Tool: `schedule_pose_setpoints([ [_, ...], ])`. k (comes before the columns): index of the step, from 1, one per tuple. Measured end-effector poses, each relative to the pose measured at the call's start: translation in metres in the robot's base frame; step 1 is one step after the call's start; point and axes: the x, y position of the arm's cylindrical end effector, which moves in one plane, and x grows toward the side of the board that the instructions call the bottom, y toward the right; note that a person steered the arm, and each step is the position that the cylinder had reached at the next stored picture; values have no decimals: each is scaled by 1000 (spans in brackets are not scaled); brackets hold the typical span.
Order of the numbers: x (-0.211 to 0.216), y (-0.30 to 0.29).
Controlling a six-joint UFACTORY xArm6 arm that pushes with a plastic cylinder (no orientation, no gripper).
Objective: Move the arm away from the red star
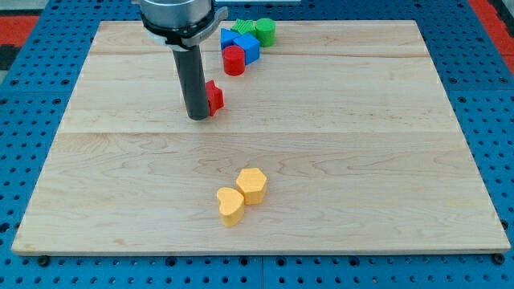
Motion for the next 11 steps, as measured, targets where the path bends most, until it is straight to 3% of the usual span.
schedule_pose_setpoints([
  [3, -49, 56],
  [5, 41, 132],
  [7, 186, 149],
  [8, 212, 135],
  [10, 213, 37],
  [11, 187, 32],
])
